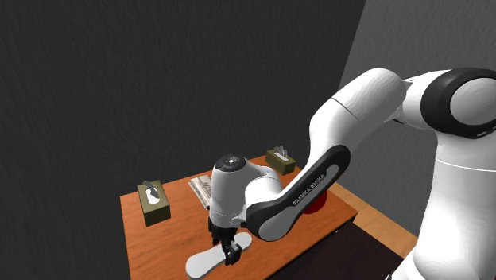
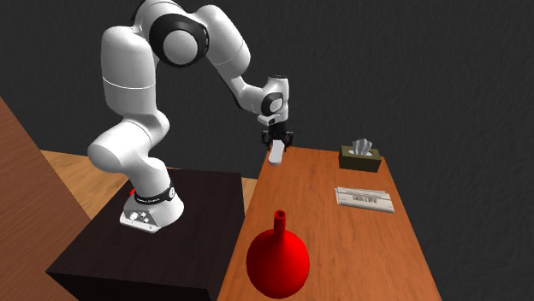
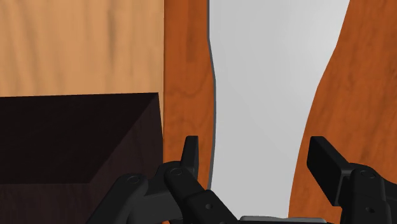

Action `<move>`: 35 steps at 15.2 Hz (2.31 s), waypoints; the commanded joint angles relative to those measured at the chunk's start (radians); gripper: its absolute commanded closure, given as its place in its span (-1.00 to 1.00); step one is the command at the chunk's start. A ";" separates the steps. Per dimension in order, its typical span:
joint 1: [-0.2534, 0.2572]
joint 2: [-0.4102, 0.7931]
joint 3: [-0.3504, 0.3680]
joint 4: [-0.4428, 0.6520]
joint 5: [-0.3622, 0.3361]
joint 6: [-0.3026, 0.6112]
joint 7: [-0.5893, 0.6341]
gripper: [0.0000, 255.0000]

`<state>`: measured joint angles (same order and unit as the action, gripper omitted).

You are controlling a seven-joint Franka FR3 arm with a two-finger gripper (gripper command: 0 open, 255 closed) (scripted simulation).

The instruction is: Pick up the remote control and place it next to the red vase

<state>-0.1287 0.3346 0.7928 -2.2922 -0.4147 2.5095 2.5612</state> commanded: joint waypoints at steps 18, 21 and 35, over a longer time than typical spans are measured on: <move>-0.137 -0.262 0.158 0.040 0.328 -0.198 -0.231 1.00; -0.145 -0.302 0.164 0.055 0.373 -0.236 -0.263 1.00; -0.148 -0.447 0.139 0.157 0.513 -0.425 -0.367 1.00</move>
<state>-0.2774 -0.1042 0.9346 -2.1443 0.0915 2.0992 2.1991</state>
